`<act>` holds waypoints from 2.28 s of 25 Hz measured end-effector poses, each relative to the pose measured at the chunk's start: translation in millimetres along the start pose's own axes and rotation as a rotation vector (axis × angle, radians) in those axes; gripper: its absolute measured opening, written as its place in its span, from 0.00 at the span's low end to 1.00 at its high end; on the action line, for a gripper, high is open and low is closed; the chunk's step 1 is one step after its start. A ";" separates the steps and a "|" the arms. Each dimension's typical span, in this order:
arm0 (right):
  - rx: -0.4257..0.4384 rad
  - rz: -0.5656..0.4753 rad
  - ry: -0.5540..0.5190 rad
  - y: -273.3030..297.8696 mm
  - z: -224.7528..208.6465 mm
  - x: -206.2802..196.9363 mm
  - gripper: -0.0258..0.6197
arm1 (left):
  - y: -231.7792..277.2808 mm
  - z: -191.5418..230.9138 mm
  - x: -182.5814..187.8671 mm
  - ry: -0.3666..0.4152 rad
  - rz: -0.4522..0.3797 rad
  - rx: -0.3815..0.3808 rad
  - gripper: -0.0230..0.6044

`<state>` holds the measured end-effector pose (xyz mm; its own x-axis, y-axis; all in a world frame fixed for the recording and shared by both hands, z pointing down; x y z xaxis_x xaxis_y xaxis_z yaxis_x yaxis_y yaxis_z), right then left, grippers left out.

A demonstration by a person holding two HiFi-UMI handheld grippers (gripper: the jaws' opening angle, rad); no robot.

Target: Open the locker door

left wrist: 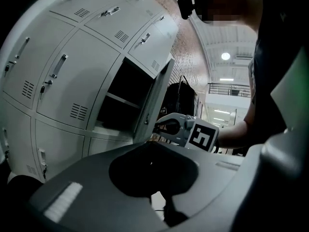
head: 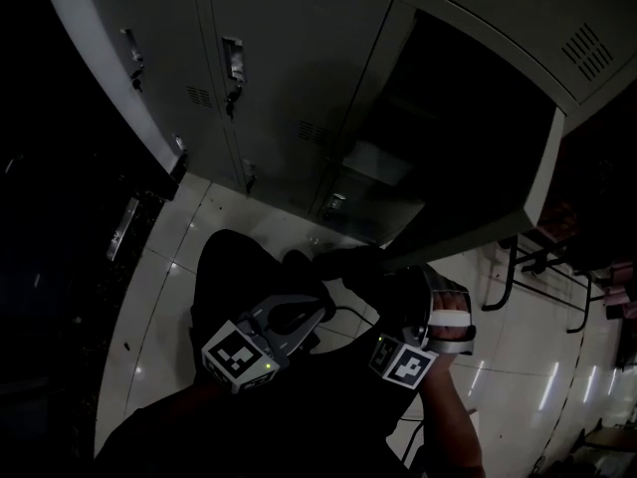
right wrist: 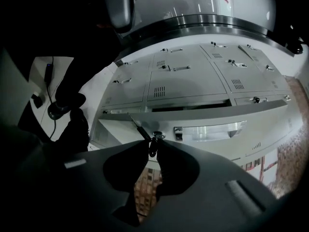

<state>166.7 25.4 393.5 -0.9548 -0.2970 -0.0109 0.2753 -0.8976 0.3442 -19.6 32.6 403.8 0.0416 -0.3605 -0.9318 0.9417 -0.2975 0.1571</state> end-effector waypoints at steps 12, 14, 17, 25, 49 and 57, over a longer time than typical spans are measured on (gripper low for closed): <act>0.001 0.143 0.039 -18.8 11.0 -76.9 0.12 | 6.3 -9.5 0.9 0.030 0.032 -0.006 0.06; -0.002 0.153 0.037 -19.0 13.1 -85.8 0.12 | 7.8 -11.7 0.7 0.035 0.039 -0.009 0.06; -0.009 0.145 0.037 -19.2 12.1 -88.9 0.12 | 9.3 -13.2 -1.3 0.048 0.045 -0.010 0.06; -0.010 0.131 0.068 -25.2 8.9 -93.8 0.14 | 11.1 -16.7 2.0 0.062 0.046 -0.012 0.06; 0.498 -0.444 1.200 -62.5 5.2 -1.9 0.04 | 5.4 -6.8 6.3 0.057 0.028 0.009 0.06; 0.553 -0.504 1.239 -60.9 10.3 17.5 0.04 | 6.3 -6.9 8.7 0.049 0.025 0.009 0.06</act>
<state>132.0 78.2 382.0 -0.1479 -0.3368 -0.9299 -0.4060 -0.8367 0.3676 -11.0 33.7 394.5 0.0815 -0.3238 -0.9426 0.9372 -0.2971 0.1830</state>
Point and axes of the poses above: the fingertips, and each gripper's own axes: y forward along the fingers, z to its left, x out of its top, the point moved 6 cm from there along -y, backward along the fingers, and after that the axes turned 2 degrees about z, right-handed, at the moved point
